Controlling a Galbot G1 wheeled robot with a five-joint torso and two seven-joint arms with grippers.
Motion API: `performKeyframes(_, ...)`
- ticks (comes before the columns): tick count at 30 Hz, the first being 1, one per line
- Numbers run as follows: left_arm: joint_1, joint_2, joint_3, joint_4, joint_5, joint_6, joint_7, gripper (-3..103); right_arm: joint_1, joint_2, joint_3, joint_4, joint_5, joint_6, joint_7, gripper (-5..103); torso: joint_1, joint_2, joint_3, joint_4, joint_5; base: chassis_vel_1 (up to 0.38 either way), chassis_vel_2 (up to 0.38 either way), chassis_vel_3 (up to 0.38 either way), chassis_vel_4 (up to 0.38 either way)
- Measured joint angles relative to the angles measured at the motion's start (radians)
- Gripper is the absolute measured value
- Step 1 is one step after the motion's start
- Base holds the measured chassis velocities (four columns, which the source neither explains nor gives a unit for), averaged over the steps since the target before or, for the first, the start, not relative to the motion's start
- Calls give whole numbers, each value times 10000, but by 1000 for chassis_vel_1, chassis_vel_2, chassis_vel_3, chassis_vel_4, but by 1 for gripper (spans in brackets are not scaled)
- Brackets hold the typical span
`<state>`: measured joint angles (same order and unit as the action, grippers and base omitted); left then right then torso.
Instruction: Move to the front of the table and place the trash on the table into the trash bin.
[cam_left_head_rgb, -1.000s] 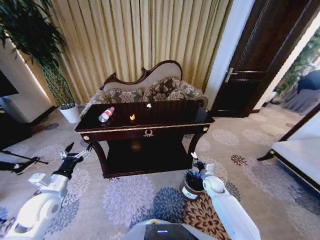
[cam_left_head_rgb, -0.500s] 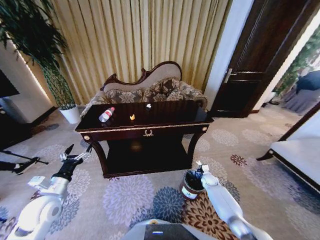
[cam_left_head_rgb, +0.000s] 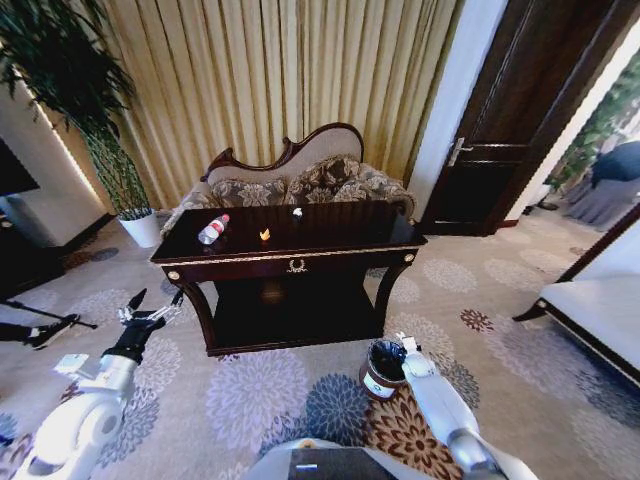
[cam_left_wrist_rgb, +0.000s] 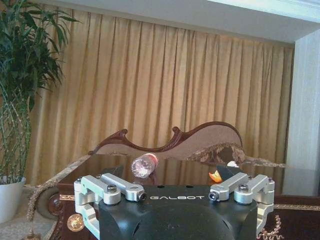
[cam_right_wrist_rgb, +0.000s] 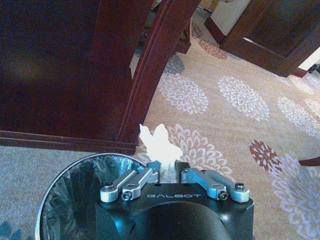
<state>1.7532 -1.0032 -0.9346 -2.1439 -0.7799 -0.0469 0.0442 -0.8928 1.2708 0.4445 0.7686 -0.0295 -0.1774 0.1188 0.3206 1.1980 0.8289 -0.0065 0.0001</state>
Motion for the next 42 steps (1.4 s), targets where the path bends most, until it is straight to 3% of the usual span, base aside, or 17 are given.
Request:
performKeyframes(3, 15, 18, -5, -28, 3, -1, 0, 100, -49, 26, 77, 67, -25, -3, 0, 34, 0, 0, 0, 0, -1, 0, 0, 0, 0)
performKeyframes(5, 20, 27, -9, -30, 3, -9, -1, 100, -55, 29, 89, 77, -24, -5, 0, 34, 0, 0, 0, 0, -1, 0, 0, 0, 0)
performKeyframes(7, 38, 47, -24, -40, 3, -31, -1, 100, -61, 28, 121, 93, -24, -6, 0, 45, 0, 0, -1, 0, -2, 0, 0, 0, 0)
performKeyframes(11, 52, 51, -44, -51, 3, -61, 0, 100, -84, 12, 136, 128, -11, -6, 0, 56, 0, 0, 0, 0, -1, 0, 0, 0, 0)
performKeyframes(14, 77, 57, -68, -75, 3, -88, 0, 100, -120, -1, 149, 195, 15, -7, 0, 72, 0, 0, 0, 1, -1, 0, 0, 0, 0)
performKeyframes(22, 110, 51, -72, -147, 9, -103, 1, 100, -208, 4, 248, 326, 87, 0, 0, 97, 0, 0, 0, 0, -1, 0, 0, 0, 0)
performKeyframes(24, 110, 48, -74, -168, 10, -104, 1, 100, -255, -3, 257, 447, 241, 24, 0, 99, 0, 0, 0, 0, 0, 0, 0, 0, 0)
performKeyframes(27, 88, 16, -76, -214, 13, -106, -20, 100, -616, -59, 264, 1562, 1498, 171, 2, 100, 0, 0, 0, 0, -1, 0, 0, 0, 0)
performKeyframes(28, 88, 16, -76, -214, 13, -106, -20, 100, -616, -59, 264, 1562, 1498, 171, 2, 100, 0, 0, 0, 0, -1, 0, 0, 0, 0)
performKeyframes(30, 42, -36, -75, -287, 13, -107, -108, 100, -1052, -77, 351, 3219, 2764, 429, 3, 100, 0, 0, 0, -2, 3, 0, 0, 0, 0)
performKeyframes(34, 9, -118, -60, -343, 53, -96, -235, 100, -1724, -175, 670, 5474, 3195, 854, 5, 100, 0, 0, 0, 2, -2, 0, 0, 0, 0)
performKeyframes(42, 24, -286, -47, -376, 120, -67, -376, 100, -3296, -816, 948, 10208, 4616, 20, 9, 100, -1, 1, -1, -1, -3, 0, 0, 0, 0)
